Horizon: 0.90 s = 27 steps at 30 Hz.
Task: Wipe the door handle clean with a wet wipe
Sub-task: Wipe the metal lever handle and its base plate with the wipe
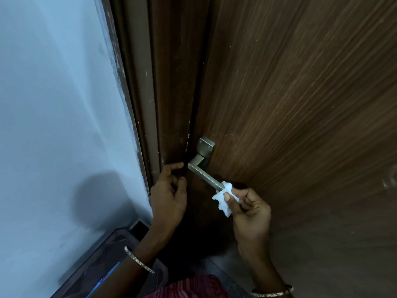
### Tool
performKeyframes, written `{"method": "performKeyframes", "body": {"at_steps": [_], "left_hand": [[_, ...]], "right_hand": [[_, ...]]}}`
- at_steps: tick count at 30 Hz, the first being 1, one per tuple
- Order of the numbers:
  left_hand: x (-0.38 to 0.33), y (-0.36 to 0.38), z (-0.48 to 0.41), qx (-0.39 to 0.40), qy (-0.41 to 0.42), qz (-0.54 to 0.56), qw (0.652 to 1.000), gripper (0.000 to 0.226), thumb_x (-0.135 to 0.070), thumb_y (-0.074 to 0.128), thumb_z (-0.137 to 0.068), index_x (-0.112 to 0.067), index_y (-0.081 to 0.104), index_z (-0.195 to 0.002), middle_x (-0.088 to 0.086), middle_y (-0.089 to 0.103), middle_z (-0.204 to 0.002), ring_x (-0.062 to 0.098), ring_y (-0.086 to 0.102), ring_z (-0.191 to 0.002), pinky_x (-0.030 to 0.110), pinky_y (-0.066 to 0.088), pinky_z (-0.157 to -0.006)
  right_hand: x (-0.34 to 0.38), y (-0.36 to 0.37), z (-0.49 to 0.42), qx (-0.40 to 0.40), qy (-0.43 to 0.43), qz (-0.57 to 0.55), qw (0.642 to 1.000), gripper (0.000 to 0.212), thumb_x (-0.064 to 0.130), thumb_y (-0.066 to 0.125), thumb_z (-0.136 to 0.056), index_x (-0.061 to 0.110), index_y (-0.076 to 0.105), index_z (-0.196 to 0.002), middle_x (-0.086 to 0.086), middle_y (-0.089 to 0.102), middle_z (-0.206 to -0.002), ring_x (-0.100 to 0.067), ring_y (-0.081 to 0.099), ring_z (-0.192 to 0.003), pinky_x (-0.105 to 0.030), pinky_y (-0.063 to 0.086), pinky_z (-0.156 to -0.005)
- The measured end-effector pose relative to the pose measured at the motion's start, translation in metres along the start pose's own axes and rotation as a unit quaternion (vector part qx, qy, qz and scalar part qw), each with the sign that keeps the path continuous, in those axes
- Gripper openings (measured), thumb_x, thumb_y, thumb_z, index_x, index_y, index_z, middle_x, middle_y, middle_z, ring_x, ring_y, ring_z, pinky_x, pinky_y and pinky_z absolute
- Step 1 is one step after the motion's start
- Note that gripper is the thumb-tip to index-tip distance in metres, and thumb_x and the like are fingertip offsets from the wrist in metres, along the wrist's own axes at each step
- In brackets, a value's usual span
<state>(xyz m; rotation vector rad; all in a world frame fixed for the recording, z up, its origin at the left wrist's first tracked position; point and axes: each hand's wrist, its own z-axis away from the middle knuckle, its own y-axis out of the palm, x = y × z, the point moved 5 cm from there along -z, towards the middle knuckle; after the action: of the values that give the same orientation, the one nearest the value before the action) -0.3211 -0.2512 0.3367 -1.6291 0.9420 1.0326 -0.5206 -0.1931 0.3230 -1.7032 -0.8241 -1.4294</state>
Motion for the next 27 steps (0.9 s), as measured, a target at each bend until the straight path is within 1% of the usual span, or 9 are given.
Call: {"method": "performKeyframes", "body": {"at_steps": [5, 9, 11, 14, 17, 21, 23, 25, 27], "left_hand": [[-0.001, 0.0, 0.002, -0.026, -0.018, 0.001, 0.999, 0.026, -0.008, 0.06, -0.091, -0.021, 0.059, -0.113, -0.005, 0.059, -0.062, 0.014, 0.06, -0.06, 0.034, 0.051, -0.063], [0.0, 0.001, 0.008, -0.028, -0.021, 0.0, 0.999, 0.026, -0.008, 0.06, -0.091, -0.022, 0.058, -0.113, -0.005, 0.059, -0.062, 0.007, 0.058, -0.058, 0.03, 0.048, -0.061], [0.0, 0.0, 0.011, -0.024, -0.019, 0.005, 1.0, 0.026, -0.007, 0.06, -0.091, -0.021, 0.058, -0.113, -0.005, 0.059, -0.062, 0.009, 0.058, -0.059, 0.028, 0.047, -0.059], [-0.002, 0.0, 0.016, -0.02, -0.018, 0.011, 1.0, 0.027, -0.006, 0.06, -0.092, -0.018, 0.055, -0.116, -0.003, 0.059, -0.062, 0.011, 0.059, -0.059, 0.029, 0.048, -0.058], [-0.005, 0.0, 0.018, -0.026, -0.019, 0.011, 0.999, 0.029, -0.005, 0.06, -0.092, -0.015, 0.053, -0.118, -0.004, 0.058, -0.061, 0.012, 0.059, -0.058, 0.027, 0.049, -0.057], [-0.011, -0.004, 0.019, -0.049, -0.014, 0.021, 0.998, 0.028, -0.004, 0.061, -0.09, -0.014, 0.053, -0.115, -0.006, 0.056, -0.058, 0.01, 0.059, -0.058, 0.01, 0.04, -0.053], [-0.011, -0.007, 0.018, -0.06, -0.019, 0.028, 0.998, 0.027, -0.004, 0.062, -0.089, -0.015, 0.054, -0.113, -0.006, 0.057, -0.06, 0.01, 0.058, -0.058, 0.013, 0.041, -0.053], [-0.012, -0.01, 0.018, -0.069, -0.017, 0.032, 0.997, 0.022, -0.008, 0.06, -0.092, -0.019, 0.055, -0.111, -0.006, 0.058, -0.062, 0.009, 0.057, -0.057, 0.018, 0.041, -0.053], [-0.016, -0.014, 0.019, -0.069, 0.003, 0.034, 0.997, 0.018, -0.015, 0.058, -0.095, -0.023, 0.059, -0.111, -0.007, 0.062, -0.069, 0.008, 0.059, -0.061, 0.018, 0.043, -0.055]], "right_hand": [[0.006, 0.0, 0.01, -0.051, -0.02, 0.033, 0.998, 0.017, 0.006, 0.082, -0.082, 0.022, 0.076, -0.082, 0.002, 0.078, -0.072, -0.018, 0.078, -0.069, -0.031, 0.062, -0.064], [0.006, 0.004, 0.019, -0.111, -0.021, 0.053, 0.992, 0.014, 0.007, 0.085, -0.08, 0.02, 0.078, -0.08, -0.002, 0.074, -0.062, -0.03, 0.075, -0.063, -0.041, 0.061, -0.06], [0.009, 0.005, 0.022, -0.124, -0.021, 0.057, 0.99, 0.018, 0.008, 0.085, -0.08, 0.025, 0.077, -0.079, 0.005, 0.073, -0.059, -0.021, 0.074, -0.06, -0.034, 0.06, -0.059], [0.015, 0.007, 0.025, -0.12, -0.013, 0.056, 0.991, 0.026, 0.01, 0.085, -0.08, 0.034, 0.074, -0.078, 0.02, 0.075, -0.067, -0.001, 0.074, -0.063, -0.019, 0.058, -0.061], [0.017, 0.007, 0.026, -0.111, -0.005, 0.052, 0.992, 0.027, 0.012, 0.085, -0.079, 0.037, 0.073, -0.077, 0.023, 0.076, -0.071, 0.003, 0.074, -0.067, -0.016, 0.058, -0.062], [0.02, 0.017, 0.037, -0.062, 0.001, 0.031, 0.998, 0.027, 0.008, 0.086, -0.078, 0.034, 0.076, -0.077, 0.017, 0.079, -0.075, -0.001, 0.076, -0.069, -0.029, 0.063, -0.067], [0.026, 0.026, 0.043, -0.025, -0.01, 0.025, 0.999, 0.025, 0.006, 0.084, -0.081, 0.03, 0.079, -0.085, 0.013, 0.08, -0.078, -0.008, 0.078, -0.071, -0.035, 0.064, -0.068], [0.038, 0.024, 0.041, -0.031, -0.049, 0.031, 0.998, 0.028, 0.005, 0.081, -0.083, 0.032, 0.08, -0.091, 0.005, 0.079, -0.078, -0.02, 0.076, -0.067, -0.038, 0.062, -0.06], [0.054, 0.015, 0.031, -0.056, -0.109, 0.046, 0.991, 0.029, 0.006, 0.077, -0.086, 0.033, 0.08, -0.097, 0.009, 0.079, -0.082, -0.014, 0.075, -0.069, -0.029, 0.059, -0.058]]}}
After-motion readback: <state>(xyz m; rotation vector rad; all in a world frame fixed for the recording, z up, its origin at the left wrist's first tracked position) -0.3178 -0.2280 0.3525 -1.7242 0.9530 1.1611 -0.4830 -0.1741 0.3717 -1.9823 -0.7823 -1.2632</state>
